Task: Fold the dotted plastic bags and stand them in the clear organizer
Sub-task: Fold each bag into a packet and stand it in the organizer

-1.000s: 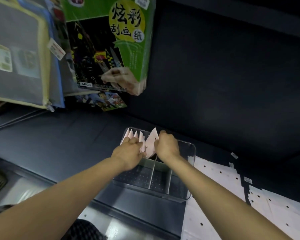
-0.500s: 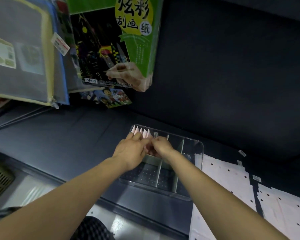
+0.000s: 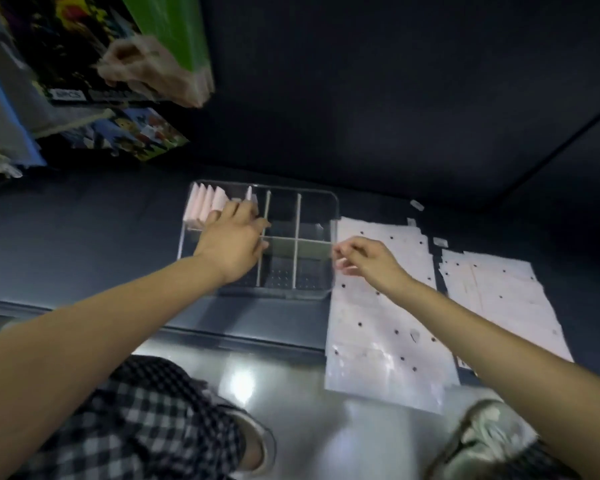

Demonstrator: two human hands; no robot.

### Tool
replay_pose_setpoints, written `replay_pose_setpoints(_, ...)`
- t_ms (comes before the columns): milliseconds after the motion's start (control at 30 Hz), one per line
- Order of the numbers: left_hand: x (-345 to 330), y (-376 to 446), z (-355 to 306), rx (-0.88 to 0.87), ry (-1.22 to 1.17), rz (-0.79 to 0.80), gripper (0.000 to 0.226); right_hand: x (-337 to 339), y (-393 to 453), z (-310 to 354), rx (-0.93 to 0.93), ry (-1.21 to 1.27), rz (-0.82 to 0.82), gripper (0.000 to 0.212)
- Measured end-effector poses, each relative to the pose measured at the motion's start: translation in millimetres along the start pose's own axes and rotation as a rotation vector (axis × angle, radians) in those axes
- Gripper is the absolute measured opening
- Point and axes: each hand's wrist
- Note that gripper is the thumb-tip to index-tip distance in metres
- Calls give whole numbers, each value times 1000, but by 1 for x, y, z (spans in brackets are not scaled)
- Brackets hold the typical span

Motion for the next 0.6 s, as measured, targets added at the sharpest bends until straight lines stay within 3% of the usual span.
replay_pose_setpoints(100,-10,-12,-49,-100,-71,-143,39,41,-54,-70,-80,-147,-53,15)
replay_pose_setpoints(167,-26,-22,-78,-211,-97,-92,40,58,-89,-115,-84,-411,-36,22)
replay_pose_setpoints(300,-76,-48,-119,-406,-220,314,59,69,-139,-179,66,-814,170,72)
replay_pose_setpoints(400,-112,-66,-132,-422,-159,576,95,71,-149,-203,202,-921,193,86)
replay_pose_setpoints(500,-136,-75,-133,-418,-30,580,116,72,-150,-214,288,-902,147,72)
replay_pose_setpoints(600,-142,-77,-132,-416,-45,499,99,70,-149,-218,336,-765,5,30)
Point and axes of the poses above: each hand's wrist, its own y-axis towards the middle knuckle, its own x-axis out of the back of the hand, z = x × y, and after that the axes turned 6 degrees about -y, right-handed
